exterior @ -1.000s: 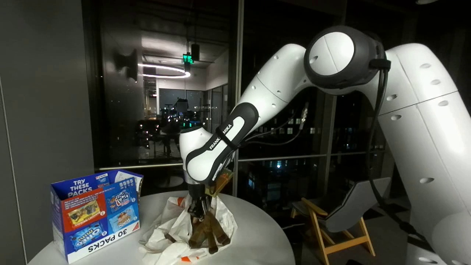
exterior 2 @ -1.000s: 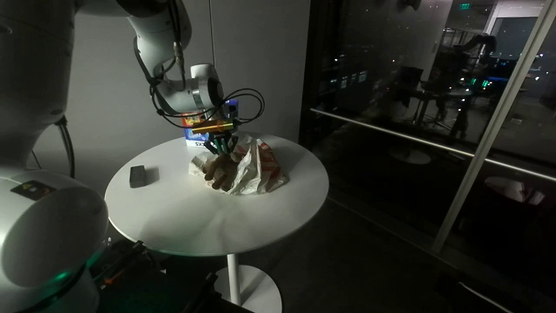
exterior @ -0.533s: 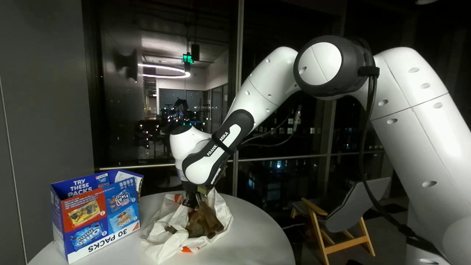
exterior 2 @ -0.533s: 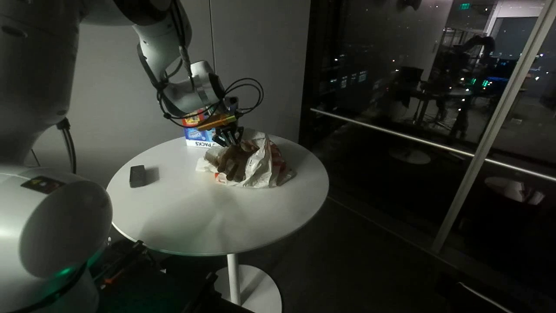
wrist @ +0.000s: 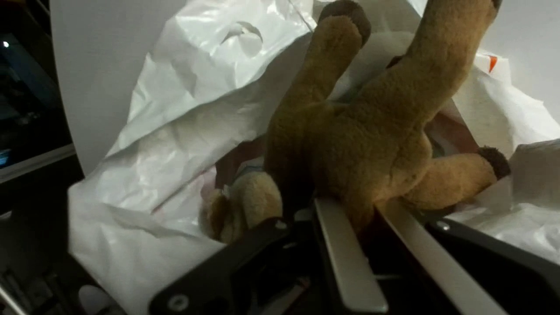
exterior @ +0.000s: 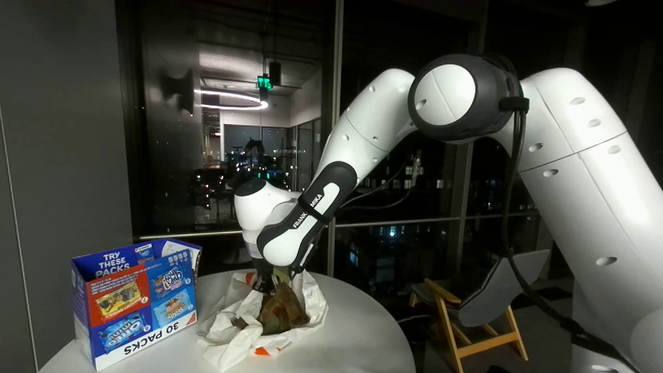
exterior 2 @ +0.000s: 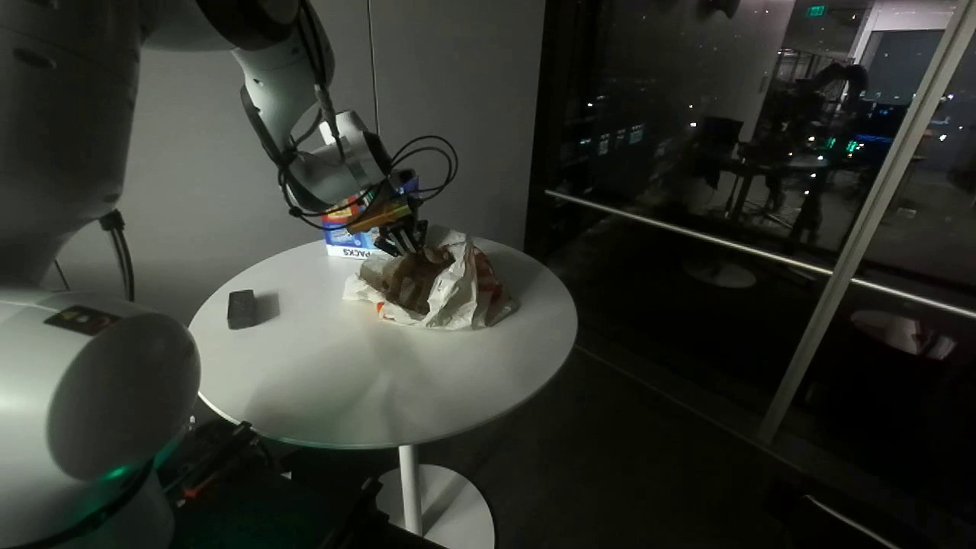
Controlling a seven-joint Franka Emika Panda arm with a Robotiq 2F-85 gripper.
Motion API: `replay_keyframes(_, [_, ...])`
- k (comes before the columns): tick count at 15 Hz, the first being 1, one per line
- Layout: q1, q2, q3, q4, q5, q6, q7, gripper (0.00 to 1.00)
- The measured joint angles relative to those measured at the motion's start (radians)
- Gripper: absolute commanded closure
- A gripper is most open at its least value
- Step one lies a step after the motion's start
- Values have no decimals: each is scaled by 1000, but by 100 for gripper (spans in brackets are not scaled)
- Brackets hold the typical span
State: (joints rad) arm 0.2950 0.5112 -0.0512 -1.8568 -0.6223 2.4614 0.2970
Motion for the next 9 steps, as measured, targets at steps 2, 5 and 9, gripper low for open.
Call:
replay_keyframes(2, [0,30,-15,15,-1,0,3,86])
replay_keyframes(5, [0,77,-28,47,-3,-9,3,85])
replay_keyframes(9, [7,118,-32,88,-6,-27,3,51])
